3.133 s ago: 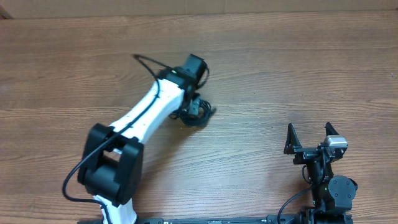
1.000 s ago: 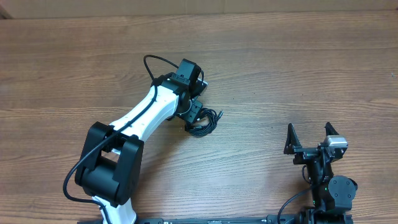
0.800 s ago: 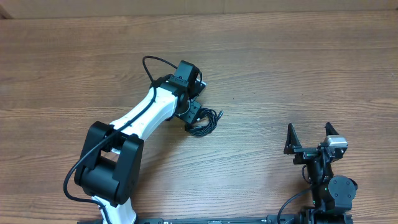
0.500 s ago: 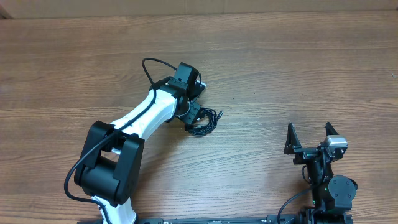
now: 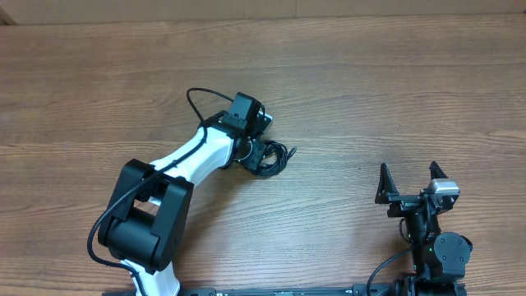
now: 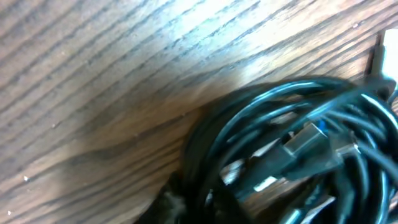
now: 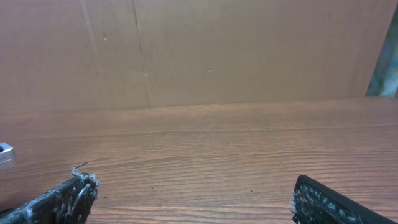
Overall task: Untangle cables
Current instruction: 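Lift the cable bundle with the left gripper and hold it up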
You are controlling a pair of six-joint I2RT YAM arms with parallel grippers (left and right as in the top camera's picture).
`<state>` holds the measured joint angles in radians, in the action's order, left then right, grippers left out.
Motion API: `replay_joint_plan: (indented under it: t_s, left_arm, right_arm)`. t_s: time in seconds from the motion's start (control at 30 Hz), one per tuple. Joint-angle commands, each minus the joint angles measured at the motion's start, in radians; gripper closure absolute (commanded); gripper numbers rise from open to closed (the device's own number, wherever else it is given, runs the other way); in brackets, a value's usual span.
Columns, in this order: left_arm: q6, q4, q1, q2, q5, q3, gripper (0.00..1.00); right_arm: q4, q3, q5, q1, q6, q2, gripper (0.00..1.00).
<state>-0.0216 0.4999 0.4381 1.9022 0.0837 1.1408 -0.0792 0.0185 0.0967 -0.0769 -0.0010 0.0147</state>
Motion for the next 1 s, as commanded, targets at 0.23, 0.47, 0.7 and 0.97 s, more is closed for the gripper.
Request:
replay_joint_plan:
  t_s: [0.23,0.47,0.7,0.97]
  left_arm:
    - [0.29,-0.003,-0.007,-0.009,-0.095,0.013,0.96]
    - [0.676,0.249,-0.007,-0.031,-0.094,0.167,0.96]
    - [1.166,0.428,-0.008,-0.04,0.018,0.251,0.96]
    - [1.371,0.492,-0.008,-0.04,0.147,0.248,0.96]
  right_arm:
    - [0.004,-0.011,-0.006,0.005,-0.008,-0.012,0.0]
    - [0.004,-0.011,-0.006,0.005,-0.008,-0.012,0.0]
    - [0.004,-0.011,-0.006,0.005,-0.008,-0.012,0.0]
    - [0.008,-0.011,0.051,0.005,0.231,-0.011,0.0]
